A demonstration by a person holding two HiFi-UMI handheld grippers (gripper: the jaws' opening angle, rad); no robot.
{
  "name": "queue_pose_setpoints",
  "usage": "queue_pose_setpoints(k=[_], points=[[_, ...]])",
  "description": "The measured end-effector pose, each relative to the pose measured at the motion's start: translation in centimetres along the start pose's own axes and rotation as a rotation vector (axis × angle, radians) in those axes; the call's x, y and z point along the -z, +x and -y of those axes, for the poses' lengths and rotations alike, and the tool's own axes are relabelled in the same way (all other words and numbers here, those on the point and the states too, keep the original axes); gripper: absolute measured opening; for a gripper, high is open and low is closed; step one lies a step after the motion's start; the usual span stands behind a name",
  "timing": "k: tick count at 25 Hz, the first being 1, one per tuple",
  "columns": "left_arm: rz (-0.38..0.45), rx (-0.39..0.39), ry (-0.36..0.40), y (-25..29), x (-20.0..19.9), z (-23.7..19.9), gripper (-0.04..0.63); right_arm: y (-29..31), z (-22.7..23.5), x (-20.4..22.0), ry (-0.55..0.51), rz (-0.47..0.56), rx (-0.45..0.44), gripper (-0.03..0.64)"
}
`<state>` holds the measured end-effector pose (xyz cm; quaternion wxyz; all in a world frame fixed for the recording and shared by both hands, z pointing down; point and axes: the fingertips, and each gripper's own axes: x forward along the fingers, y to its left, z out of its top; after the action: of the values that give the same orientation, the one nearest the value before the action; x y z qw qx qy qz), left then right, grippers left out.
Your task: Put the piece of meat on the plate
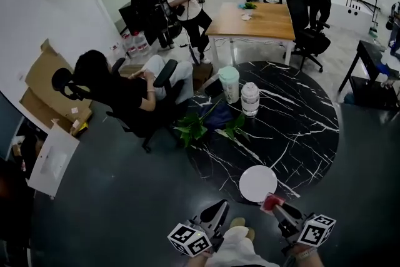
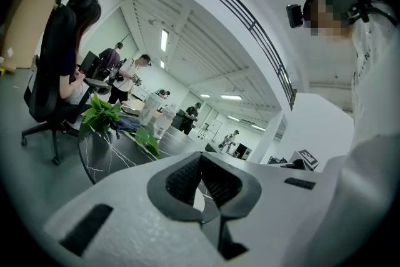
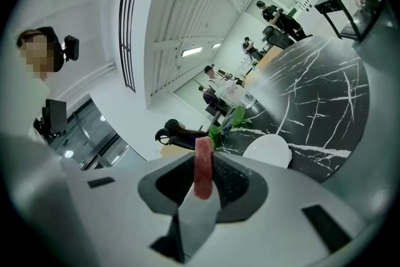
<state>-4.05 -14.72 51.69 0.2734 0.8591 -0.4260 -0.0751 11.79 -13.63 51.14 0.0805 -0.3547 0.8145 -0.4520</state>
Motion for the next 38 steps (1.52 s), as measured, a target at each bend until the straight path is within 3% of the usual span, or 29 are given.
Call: queue_pose_setpoints(k=[11, 21, 31, 38], points=[[-0.027, 0.043, -0.016, 5.2, 0.7, -3.6, 0.009, 4.3, 4.4, 0.9, -0.07, -0.107, 0.101, 0.084], [-0.045, -0.022, -0.069, 4.8, 2.7, -8.0, 0.009, 8.4, 7.9, 4.0, -0.195, -0.305, 0.181, 0.084], [-0.07, -0.013, -0.093, 4.1, 3.9, -8.5, 0.009, 10.2, 10.4, 4.9, -0.147, -0.351, 0.256, 0.084], [-0.063, 0.001, -0.102, 3.6, 4.1, -8.5, 0.009, 11.2, 10.5, 4.1, -0.343, -0.387, 0.272, 0.086]])
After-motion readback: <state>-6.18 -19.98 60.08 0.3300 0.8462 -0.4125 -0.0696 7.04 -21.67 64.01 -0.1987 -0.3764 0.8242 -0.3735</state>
